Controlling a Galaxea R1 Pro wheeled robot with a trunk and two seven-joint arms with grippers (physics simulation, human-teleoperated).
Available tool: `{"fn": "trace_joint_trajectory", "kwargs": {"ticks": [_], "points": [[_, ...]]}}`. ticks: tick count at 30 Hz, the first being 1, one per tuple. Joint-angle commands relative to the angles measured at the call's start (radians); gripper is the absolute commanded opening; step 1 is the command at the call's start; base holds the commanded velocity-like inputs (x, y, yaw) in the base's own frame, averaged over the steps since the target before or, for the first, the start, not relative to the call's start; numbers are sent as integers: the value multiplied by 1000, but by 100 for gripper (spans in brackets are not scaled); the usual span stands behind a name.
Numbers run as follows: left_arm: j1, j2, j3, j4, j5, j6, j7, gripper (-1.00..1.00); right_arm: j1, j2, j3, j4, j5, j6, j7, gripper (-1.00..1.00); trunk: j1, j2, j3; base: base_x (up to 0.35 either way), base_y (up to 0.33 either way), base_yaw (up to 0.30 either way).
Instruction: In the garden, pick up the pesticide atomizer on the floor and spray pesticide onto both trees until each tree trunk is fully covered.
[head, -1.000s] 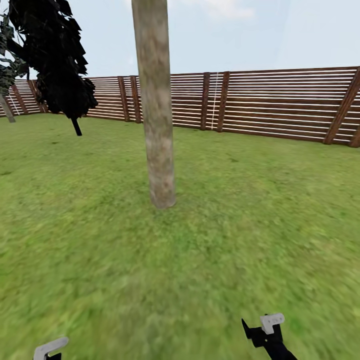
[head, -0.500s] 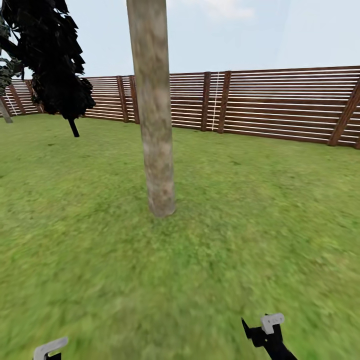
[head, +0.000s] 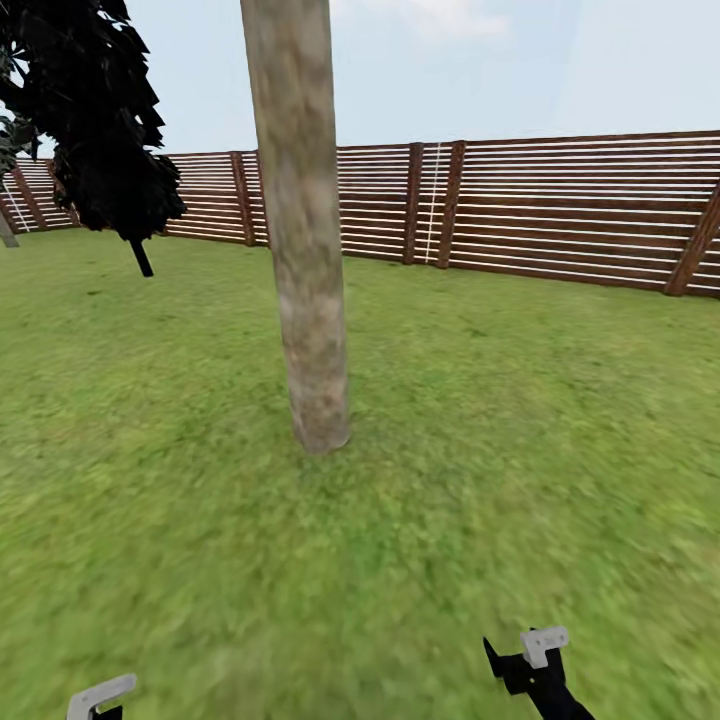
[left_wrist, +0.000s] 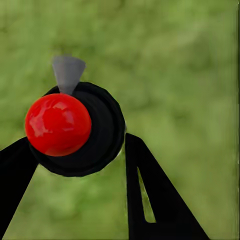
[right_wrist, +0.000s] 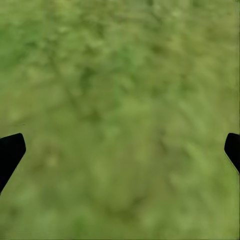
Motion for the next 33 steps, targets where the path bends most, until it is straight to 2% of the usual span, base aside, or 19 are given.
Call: {"fn": "trace_joint_trajectory", "kwargs": {"ticks": [1, 4, 6, 8, 10, 12, 13, 14, 15, 16, 19, 21, 23, 24, 25, 27, 28, 30, 33], "points": [[-1, 0, 5, 1, -11, -5, 2, -100, -1, 0, -9, 0, 6, -3, 5, 100, 0, 0, -1, 341, 0, 0], [-1, 0, -2, 0, -14, -5, -3, -100, -1, 1, -8, 0, 6, -3, 6, 100, 0, 0, -1, 341, 0, 0], [-2, -1, -12, -8, -23, -4, -37, -100, -1, 2, -5, 0, 8, -2, 8, 100, 0, 0, -1, 341, 0, 0], [-3, 6, -34, -13, -74, -3, -142, -100, -1, 3, -1, -1, 16, -1, 10, 100, 0, 0, -1, 341, 0, 0], [-4, 22, -50, -16, -140, -3, -241, -100, -1, 2, 23, -4, 49, 0, 13, 100, 0, 0, -1, 341, 0, 0], [-9, 29, -57, -18, -216, -1, -329, -100, -1, 2, 66, -40, 109, 2, 15, 100, 0, 0, -1, 333, 0, 0], [-15, 31, -58, -28, -265, -1, -383, -100, -1, 3, 89, -92, 148, 7, 19, 100, 0, 0, -1, 199, 0, 0], [-20, 32, -58, -45, -294, 1, -420, -100, -1, 4, 101, -129, 172, 15, 25, 100, 0, 0, -1, 128, 0, 0], [-27, 32, -59, -71, -322, 3, -466, -100, -1, 5, 109, -173, 195, 35, 44, 100, 0, 0, -1, 82, 0, 0], [-35, 33, -59, -111, -355, 6, -544, -100, -1, 11, 116, -239, 222, 91, 98, 100, 0, 0, -1, 42, 0, 0], [-61, 36, -60, -184, -394, 9, -707, -100, -1, 30, 122, -377, 247, 241, 255, 100, 0, 0, -1, 16, 0, 0], [-102, 61, -60, -214, -445, 13, -849, -100, -3, 52, 123, -463, 253, 329, 368, 100, 0, 0, -1, 3, 0, 0], [-144, 73, -60, -220, -491, 18, -949, -100, -8, 76, 125, -496, 256, 355, 437, 100, 0, 0, -1, 1, 0, 0], [-175, 76, -61, -222, -533, 25, -1016, -100, -14, 103, 130, -514, 265, 365, 483, 100, 0, 0, -1, 0, 0, 0], [-191, 76, -61, -223, -560, 32, -1049, -100, -18, 121, 141, -522, 279, 369, 503, 100, 0, 0, -1, 0, 0, 0], [-217, 72, -61, -224, -631, 55, -1101, -100, -31, 159, 187, -532, 331, 385, 527, 100, 0, 0, -1, 0, 0, 0], [-225, 69, -61, -225, -684, 71, -1123, -100, -43, 185, 216, -538, 362, 415, 534, 100, 0, 0, -1, 0, 0, 0], [-230, 63, -61, -226, -738, 79, -1153, -100, -59, 206, 230, -558, 375, 455, 541, 100, 0, 0, -1, 0, 0, 0], [-232, 58, -83, -227, -768, 83, -1195, -100, -67, 232, 237, -592, 382, 494, 561, 100, 0, 0, -1, 0, 0, 0]]}}
